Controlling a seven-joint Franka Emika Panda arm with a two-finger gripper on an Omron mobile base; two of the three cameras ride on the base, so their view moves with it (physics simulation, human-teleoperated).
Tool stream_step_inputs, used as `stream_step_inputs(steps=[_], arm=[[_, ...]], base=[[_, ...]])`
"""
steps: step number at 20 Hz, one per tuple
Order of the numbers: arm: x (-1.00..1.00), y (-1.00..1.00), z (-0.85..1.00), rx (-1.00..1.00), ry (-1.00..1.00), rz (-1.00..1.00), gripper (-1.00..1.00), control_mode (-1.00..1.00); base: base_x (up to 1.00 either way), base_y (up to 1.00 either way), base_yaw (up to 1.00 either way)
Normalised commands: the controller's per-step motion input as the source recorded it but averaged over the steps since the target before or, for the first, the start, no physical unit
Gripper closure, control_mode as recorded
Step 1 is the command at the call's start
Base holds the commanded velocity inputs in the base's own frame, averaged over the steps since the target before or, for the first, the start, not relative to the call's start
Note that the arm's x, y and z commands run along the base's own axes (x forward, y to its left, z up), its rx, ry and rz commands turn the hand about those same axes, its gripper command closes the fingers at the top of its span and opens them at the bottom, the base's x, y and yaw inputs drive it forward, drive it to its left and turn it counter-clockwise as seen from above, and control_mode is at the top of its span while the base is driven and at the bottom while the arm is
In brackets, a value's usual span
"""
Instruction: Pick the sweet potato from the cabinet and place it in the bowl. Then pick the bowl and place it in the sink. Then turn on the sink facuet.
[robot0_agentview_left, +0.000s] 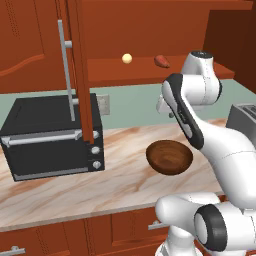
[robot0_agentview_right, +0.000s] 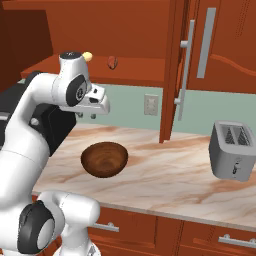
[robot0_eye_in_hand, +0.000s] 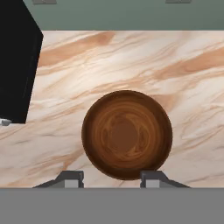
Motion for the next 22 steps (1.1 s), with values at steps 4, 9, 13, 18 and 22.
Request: stream_step_inputs(steps=[4,9,13,18,22], arm=[[-0.25,-0.05,0.02,0.00,-0.08,0.01,-1.00,-1.00],[-0.24,-0.07,0.77,0.00,-0.47,-0.03,-1.00,-1.00],[-0.08,-0.09,0.97,0.00,-0.41,-0.02,-1.00,-1.00],[0.41,-0.04,0.80,0.00,-0.20,-0.05,-1.00,-1.00],[0.68,0.00,0.45,0.00,-0.11,-0.01,-1.00,-1.00]], base=[[0.00,0.00,0.00],[0.00,0.00,0.00],[0.00,0.00,0.00],[0.00,0.00,0.00],[0.00,0.00,0.00]])
